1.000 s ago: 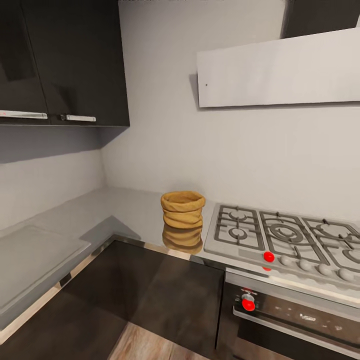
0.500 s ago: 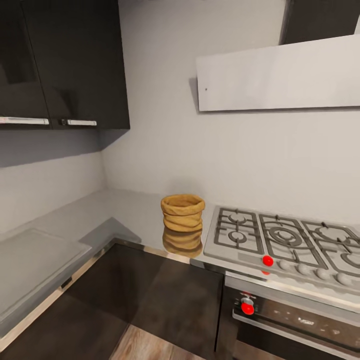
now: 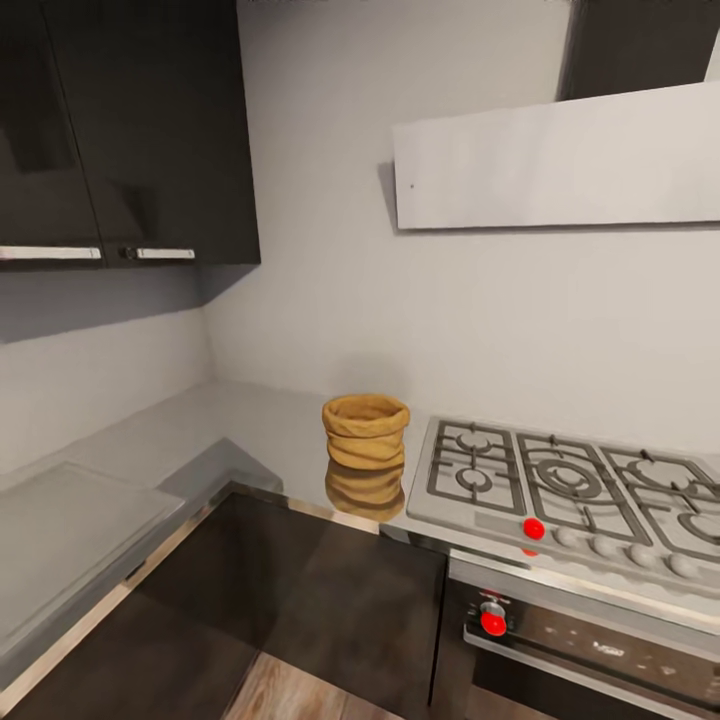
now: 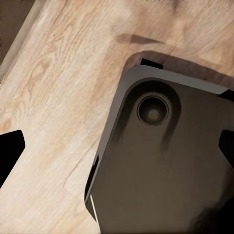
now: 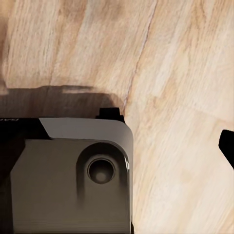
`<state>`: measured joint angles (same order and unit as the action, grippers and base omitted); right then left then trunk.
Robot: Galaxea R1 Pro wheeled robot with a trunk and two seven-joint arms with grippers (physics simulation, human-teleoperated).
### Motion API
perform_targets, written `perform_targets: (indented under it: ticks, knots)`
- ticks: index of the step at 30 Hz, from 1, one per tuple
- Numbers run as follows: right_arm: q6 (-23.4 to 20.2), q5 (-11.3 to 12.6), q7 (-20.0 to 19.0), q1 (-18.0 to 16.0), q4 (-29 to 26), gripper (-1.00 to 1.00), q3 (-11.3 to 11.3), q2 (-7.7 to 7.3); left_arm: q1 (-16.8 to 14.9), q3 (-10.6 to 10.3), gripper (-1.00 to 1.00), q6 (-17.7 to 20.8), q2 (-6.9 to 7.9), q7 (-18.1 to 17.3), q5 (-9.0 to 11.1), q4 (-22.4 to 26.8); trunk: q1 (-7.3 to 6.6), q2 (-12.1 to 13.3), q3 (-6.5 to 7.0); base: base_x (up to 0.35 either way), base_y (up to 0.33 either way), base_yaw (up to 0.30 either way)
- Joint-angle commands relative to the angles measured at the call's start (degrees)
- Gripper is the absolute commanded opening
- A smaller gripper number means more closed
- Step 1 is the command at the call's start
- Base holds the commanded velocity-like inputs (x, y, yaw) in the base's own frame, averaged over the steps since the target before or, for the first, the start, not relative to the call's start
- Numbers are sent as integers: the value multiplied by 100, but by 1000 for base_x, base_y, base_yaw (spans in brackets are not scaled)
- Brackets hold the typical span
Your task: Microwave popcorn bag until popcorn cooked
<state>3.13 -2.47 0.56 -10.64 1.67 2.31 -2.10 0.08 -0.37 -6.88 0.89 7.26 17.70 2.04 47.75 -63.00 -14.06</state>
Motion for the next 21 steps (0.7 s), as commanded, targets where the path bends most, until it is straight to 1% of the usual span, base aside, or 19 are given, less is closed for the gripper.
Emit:
perform_targets:
  ticks: [1, 10, 21]
  knots:
    - [32, -26, 6, -8, 18, 100, 24, -1, 1, -7, 100, -8, -1, 12, 23, 7, -22, 37, 12, 0, 0, 0]
    - [29, -33, -2, -8, 18, 100, 24, 0, 1, -3, 100, -12, 5, 12, 23, 7, -220, 398, 174, 0, 0, 0]
    - [34, -49, -3, -8, 18, 100, 24, 2, 1, 10, 100, -15, 1, 29, 34, 7, -220, 398, 174, 0, 0, 0]
